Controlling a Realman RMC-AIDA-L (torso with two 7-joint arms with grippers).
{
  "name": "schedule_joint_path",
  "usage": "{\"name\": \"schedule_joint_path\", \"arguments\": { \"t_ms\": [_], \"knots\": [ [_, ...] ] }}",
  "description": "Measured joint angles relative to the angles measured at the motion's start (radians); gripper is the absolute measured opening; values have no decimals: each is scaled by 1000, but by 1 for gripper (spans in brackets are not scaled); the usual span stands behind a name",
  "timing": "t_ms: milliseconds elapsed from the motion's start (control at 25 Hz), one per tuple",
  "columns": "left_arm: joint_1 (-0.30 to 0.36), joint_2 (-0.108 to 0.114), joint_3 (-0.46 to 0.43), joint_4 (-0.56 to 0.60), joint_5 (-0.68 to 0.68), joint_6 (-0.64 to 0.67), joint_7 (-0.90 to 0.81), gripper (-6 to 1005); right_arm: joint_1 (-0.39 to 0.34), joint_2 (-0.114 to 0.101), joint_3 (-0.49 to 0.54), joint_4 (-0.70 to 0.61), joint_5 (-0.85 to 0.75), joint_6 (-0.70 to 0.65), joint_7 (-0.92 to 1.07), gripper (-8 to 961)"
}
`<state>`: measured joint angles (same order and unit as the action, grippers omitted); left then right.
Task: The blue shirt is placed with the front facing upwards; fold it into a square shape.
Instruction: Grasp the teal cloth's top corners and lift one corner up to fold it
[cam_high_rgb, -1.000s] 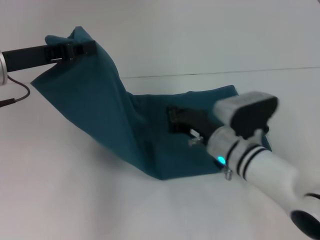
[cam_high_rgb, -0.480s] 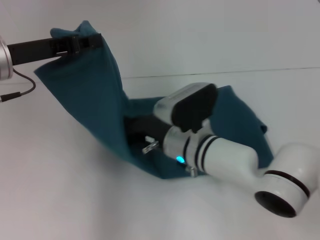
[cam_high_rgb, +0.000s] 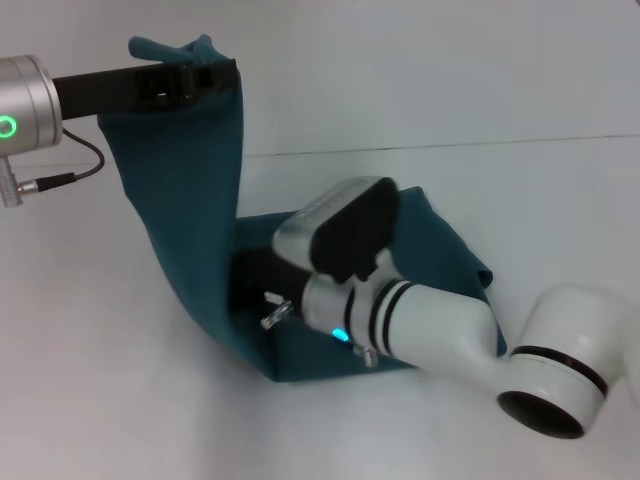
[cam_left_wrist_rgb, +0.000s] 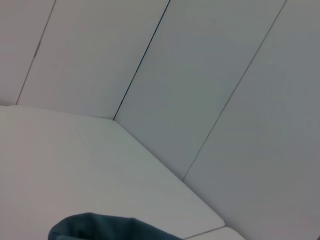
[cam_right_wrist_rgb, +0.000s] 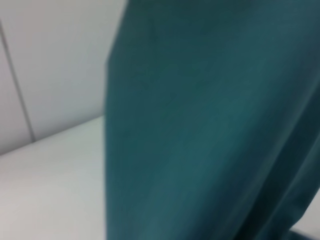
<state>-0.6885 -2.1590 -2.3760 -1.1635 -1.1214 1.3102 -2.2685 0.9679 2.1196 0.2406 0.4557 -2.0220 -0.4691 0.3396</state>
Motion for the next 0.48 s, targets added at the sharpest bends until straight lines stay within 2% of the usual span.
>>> {"name": "schedule_joint_path", "arguments": {
  "t_ms": [280,360,480],
  "knots": [
    [7,1,2,2,0,-12,3,58,-181,-19,112,-41,0,-195,-1,30],
    [8,1,0,4,0,-15,3,58,-208,-19,138,-56,2,-205,0,30],
    [8,0,-1,4,-2,-16,3,58,-208,-16,154,-71,3,-170,6,30]
  ]
}}
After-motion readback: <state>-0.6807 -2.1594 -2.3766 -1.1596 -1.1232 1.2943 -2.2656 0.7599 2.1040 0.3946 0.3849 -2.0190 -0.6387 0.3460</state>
